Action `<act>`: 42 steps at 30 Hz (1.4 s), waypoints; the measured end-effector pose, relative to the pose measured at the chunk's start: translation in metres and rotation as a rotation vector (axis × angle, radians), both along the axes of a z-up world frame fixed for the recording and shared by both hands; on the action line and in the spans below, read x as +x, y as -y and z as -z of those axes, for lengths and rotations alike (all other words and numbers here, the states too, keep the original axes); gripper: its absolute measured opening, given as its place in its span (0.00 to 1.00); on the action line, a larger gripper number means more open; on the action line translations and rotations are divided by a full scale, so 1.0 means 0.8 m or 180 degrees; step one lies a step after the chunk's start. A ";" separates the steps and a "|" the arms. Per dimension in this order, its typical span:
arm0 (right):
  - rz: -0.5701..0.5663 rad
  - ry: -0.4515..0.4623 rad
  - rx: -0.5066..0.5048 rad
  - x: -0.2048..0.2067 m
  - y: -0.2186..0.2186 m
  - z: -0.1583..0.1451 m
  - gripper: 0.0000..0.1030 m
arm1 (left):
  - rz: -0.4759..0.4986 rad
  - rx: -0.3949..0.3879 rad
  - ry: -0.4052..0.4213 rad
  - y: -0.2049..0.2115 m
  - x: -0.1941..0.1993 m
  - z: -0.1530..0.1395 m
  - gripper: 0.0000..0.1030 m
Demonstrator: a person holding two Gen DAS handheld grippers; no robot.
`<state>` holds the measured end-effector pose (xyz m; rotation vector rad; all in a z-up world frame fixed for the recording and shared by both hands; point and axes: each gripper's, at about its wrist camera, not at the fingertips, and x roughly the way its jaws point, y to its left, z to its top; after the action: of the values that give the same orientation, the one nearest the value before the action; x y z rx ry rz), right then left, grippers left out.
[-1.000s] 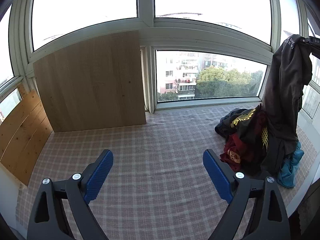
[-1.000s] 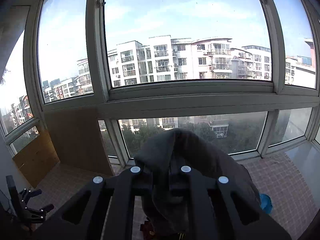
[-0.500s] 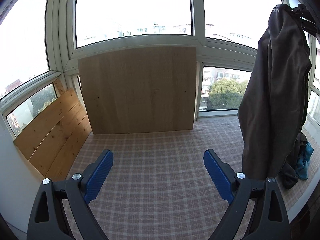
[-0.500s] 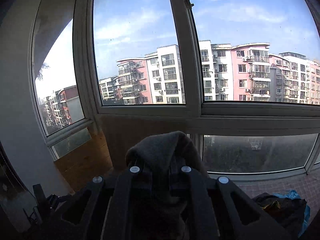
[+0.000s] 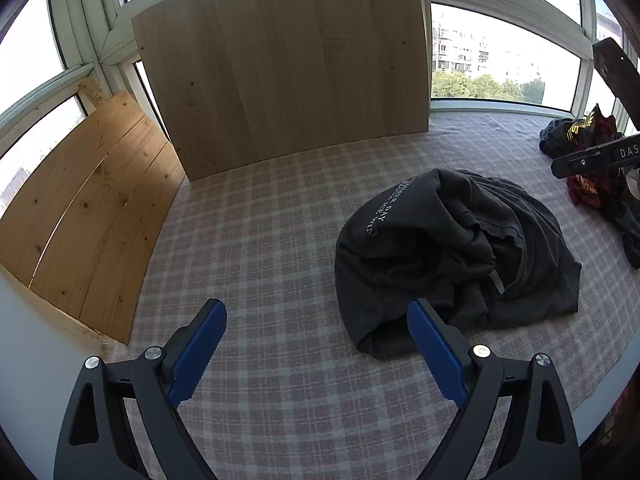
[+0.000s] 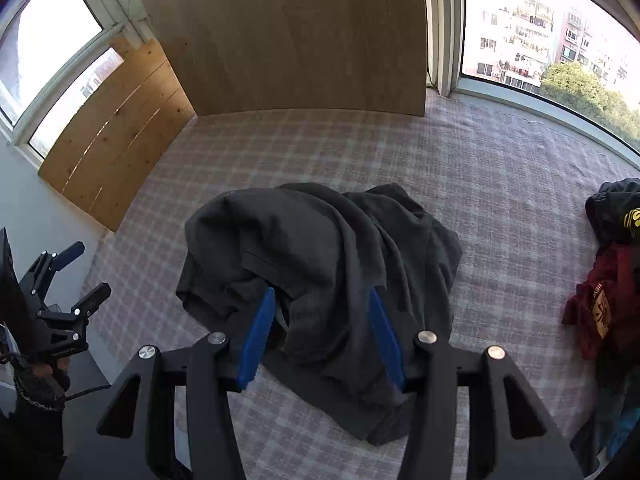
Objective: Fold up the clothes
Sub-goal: 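Lift the grey sweatshirt off the pile and drop it on the cloth, then grasp the grey sweatshirt with the left gripper and lift it up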
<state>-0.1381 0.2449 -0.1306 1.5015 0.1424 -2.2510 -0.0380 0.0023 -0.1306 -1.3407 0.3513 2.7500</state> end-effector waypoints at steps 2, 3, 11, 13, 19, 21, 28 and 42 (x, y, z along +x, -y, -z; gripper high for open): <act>-0.0150 0.0070 0.0305 0.016 -0.003 0.041 0.47 | 0.0089 -0.0149 0.0103 -0.007 -0.004 0.031 0.90; -0.0219 0.0114 0.0385 0.023 -0.008 0.058 0.47 | 0.0128 -0.0202 0.0150 -0.011 -0.007 0.044 0.89; -0.0726 -0.0019 0.0576 0.037 -0.021 0.093 0.47 | 0.0365 -0.0406 0.0353 -0.044 -0.052 0.103 0.87; -0.0834 -0.0051 0.0608 0.037 -0.023 0.095 0.47 | 0.0515 -0.0507 0.0436 -0.059 -0.055 0.116 0.80; -0.1120 -0.0206 0.0820 0.043 -0.015 0.108 0.48 | 0.0617 -0.0150 0.0713 -0.063 -0.070 0.121 0.24; -0.1154 -0.0244 0.0854 0.038 -0.012 0.114 0.47 | 0.0540 0.0151 0.0760 -0.050 -0.078 0.113 0.09; -0.0601 -0.0373 0.0227 -0.006 -0.064 0.047 0.09 | 0.0382 0.0712 0.0448 -0.007 -0.080 0.046 0.05; 0.0239 -0.2387 -0.0341 0.053 -0.171 -0.333 0.07 | 0.0724 0.0631 -0.1120 0.029 -0.044 -0.294 0.04</act>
<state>-0.0955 0.3816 0.1358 0.5550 0.1807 -2.7202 -0.0732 -0.0206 0.1046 -0.7224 0.2230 2.7305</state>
